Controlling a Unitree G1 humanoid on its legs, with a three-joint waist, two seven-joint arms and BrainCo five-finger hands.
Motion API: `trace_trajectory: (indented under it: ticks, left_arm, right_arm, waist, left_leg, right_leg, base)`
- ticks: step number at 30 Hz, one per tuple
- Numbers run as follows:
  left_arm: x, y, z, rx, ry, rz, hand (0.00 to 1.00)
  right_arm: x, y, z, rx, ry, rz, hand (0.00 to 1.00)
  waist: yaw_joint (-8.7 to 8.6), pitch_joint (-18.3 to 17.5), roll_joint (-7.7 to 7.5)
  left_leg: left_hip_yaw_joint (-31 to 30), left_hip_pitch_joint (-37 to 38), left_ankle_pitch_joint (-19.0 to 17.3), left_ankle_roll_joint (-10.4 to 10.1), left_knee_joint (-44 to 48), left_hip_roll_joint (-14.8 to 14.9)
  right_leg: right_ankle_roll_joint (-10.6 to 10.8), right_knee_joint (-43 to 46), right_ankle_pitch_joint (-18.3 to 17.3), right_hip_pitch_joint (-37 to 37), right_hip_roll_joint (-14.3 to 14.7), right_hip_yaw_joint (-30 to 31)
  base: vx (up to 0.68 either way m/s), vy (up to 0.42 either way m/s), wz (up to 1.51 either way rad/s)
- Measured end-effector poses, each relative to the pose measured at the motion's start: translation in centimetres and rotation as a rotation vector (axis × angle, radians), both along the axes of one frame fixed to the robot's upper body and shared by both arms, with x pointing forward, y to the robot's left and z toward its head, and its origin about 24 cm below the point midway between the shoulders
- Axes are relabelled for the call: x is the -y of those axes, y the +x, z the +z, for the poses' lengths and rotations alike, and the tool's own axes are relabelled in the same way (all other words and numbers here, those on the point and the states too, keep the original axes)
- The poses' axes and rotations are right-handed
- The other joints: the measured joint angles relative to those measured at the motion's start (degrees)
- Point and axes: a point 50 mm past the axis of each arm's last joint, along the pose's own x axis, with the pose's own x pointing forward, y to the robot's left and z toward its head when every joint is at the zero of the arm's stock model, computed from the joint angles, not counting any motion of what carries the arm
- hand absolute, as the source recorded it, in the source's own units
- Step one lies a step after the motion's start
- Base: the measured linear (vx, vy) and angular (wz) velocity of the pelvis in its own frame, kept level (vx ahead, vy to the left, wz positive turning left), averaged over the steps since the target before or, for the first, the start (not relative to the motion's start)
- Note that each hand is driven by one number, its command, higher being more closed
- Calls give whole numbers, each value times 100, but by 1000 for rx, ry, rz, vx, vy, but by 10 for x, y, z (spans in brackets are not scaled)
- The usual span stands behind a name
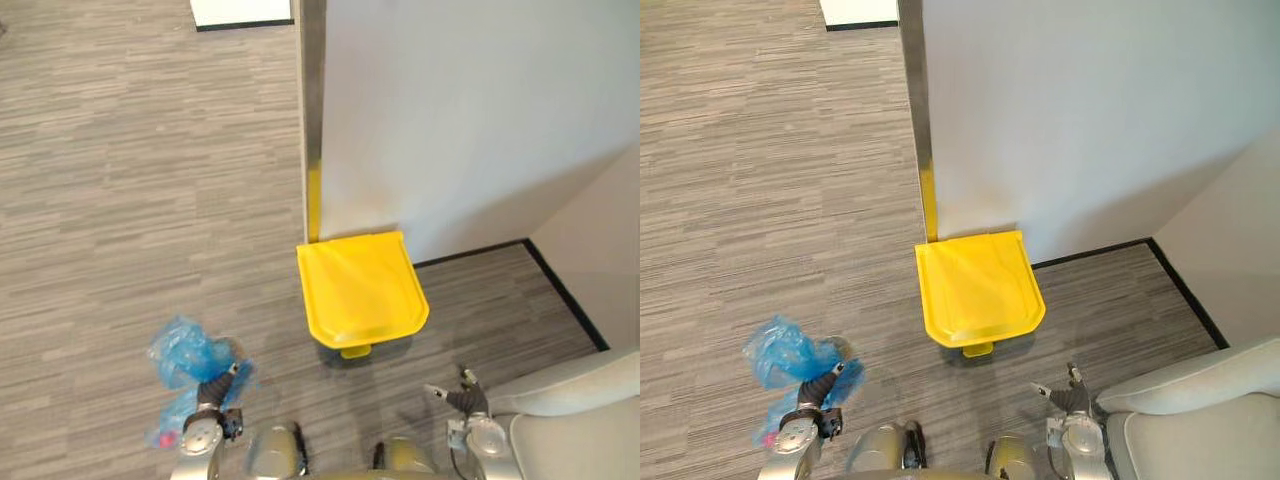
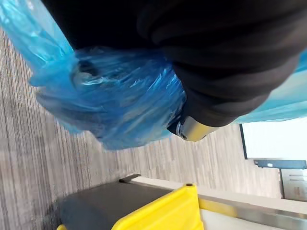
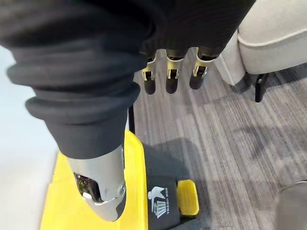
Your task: Gather rubbish on tea table into small bin, then transfer packed bag to large trash can.
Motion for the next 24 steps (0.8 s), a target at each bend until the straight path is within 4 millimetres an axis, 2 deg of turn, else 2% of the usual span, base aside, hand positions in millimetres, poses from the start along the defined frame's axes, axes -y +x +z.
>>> trace_trajectory:
  ticks: [1,2,3,5,7,8,11,17,24]
  left_arm:
    - [-3,0,0,-2,6,8,100]
    - [-7,-1,0,-6,13,13,100]
    - [-7,-2,-3,-19,5,29,100]
    - [-1,-8,-9,-37,-20,42,100]
    - [3,-10,-12,-49,-34,44,100]
    - [5,-12,-15,-65,-38,41,100]
    - [10,-17,-22,-102,-49,34,100]
    - [16,-16,-22,-107,-50,0,100]
    - [15,-17,-23,-110,-48,0,100]
  right_arm:
    - [1,-3,-2,-13,-1,-2,0]
    - [0,-5,-4,-25,3,-4,0]
    - [4,-8,-6,-44,-5,-7,0]
    - [6,-3,-4,-34,-11,-2,0]
    - [6,-2,-5,-36,-9,-3,0]
    - [6,-3,-6,-40,-8,-7,0]
    - [10,-9,-9,-65,-6,-33,0]
    - [13,-26,-18,-130,3,-62,0]
    - [11,-21,-20,-137,9,-54,0]
  waist:
    - [-16,8,16]
    - [-35,-48,-101]
    - [-109,-115,-25]
    - [-103,-225,166]
    - [-104,-252,210]
    - [-110,-259,212]
    - [-121,-286,201]
    - [-129,-310,215]
    - [-103,-316,217]
  left_leg:
    - [-39,24,4,-13,16,-13]
    - [-67,34,3,-16,66,-102]
    - [-216,53,-9,-77,81,-83]
    - [-257,134,60,-194,-171,21]
    - [-272,237,94,-247,-335,44]
    - [-275,381,142,-322,-503,84]
    - [-276,597,186,-373,-762,90]
    - [-348,687,276,-342,-875,20]
    - [-434,457,345,-315,-829,-22]
  right_leg:
    - [-90,-393,64,-18,32,21]
    - [-185,-890,396,-21,36,21]
    - [-185,-1030,429,102,56,-18]
    - [-250,-1454,510,316,197,-109]
    - [-284,-1643,597,434,285,-138]
    - [-290,-1862,687,597,360,-143]
    - [-305,-2200,781,851,403,-152]
    - [-258,-2651,1027,1119,361,-152]
    - [-225,-2938,1367,1085,324,-258]
  base:
    - [197,-139,47]
    - [231,-162,48]
    - [234,-134,30]
    - [226,-102,8]
    - [171,-79,-2]
    - [131,-56,-5]
    - [97,-20,-4]
    - [34,37,2]
    - [-49,43,5]
